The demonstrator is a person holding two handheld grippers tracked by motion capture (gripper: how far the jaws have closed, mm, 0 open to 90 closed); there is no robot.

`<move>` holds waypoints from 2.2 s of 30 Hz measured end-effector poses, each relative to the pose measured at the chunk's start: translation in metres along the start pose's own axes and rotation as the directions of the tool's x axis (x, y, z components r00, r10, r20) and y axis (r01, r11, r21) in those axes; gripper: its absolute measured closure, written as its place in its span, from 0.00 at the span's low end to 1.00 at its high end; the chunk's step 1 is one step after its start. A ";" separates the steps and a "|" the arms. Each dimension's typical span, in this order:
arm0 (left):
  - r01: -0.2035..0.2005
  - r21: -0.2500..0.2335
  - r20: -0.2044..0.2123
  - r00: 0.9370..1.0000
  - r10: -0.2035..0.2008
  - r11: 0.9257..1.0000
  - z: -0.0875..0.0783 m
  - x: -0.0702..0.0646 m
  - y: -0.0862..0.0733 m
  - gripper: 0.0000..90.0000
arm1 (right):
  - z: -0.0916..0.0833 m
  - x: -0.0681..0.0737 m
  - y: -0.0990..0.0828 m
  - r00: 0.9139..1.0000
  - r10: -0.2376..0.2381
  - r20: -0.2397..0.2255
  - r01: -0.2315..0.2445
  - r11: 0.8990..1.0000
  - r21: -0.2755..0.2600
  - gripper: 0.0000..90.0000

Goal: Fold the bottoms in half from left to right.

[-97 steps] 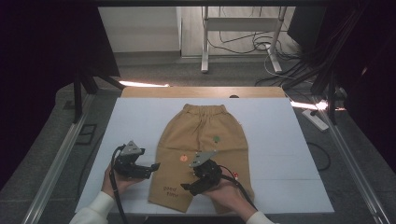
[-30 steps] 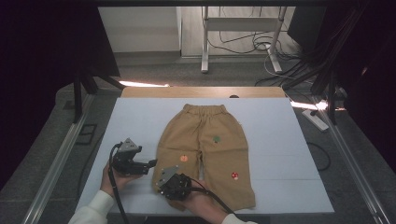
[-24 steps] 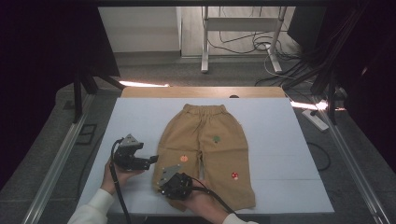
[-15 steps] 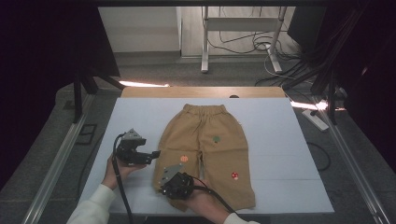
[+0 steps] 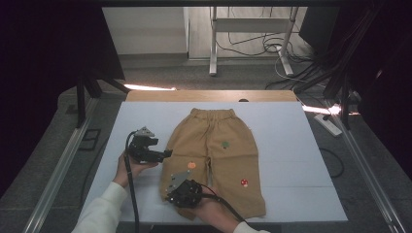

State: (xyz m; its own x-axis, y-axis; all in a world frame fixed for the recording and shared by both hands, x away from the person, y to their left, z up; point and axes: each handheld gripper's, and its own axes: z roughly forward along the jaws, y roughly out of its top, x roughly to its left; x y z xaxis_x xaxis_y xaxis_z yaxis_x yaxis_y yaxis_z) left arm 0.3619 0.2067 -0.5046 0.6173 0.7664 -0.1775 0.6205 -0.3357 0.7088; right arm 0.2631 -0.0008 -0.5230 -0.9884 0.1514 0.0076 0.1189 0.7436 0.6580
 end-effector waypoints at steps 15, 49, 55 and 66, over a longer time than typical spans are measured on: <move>0.009 0.010 -0.010 1.000 -0.009 1.000 0.020 0.012 0.019 0.18 | 0.001 0.001 -0.001 1.000 -0.007 0.000 0.007 1.000 0.009 0.96; 0.018 0.121 -0.022 1.000 -0.015 0.992 0.072 0.028 0.031 0.20 | 0.004 0.002 -0.002 1.000 0.006 0.003 -0.006 1.000 0.004 0.96; 0.019 0.115 -0.025 1.000 -0.017 0.993 0.074 0.028 0.031 0.21 | 0.003 0.002 -0.002 1.000 0.002 0.000 -0.002 1.000 0.015 0.96; 0.043 0.108 0.068 0.996 -0.050 0.993 0.071 0.031 0.029 0.77 | 0.003 0.002 -0.002 1.000 0.007 -0.004 -0.007 1.000 0.009 0.96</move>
State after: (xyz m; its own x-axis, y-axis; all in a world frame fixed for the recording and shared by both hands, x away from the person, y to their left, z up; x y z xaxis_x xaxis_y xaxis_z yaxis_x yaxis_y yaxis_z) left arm 0.4330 0.1819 -0.5379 0.6167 0.7433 -0.2591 0.6951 -0.3598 0.6224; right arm 0.2611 -0.0001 -0.5270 -0.9880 0.1538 0.0147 0.1263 0.7486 0.6509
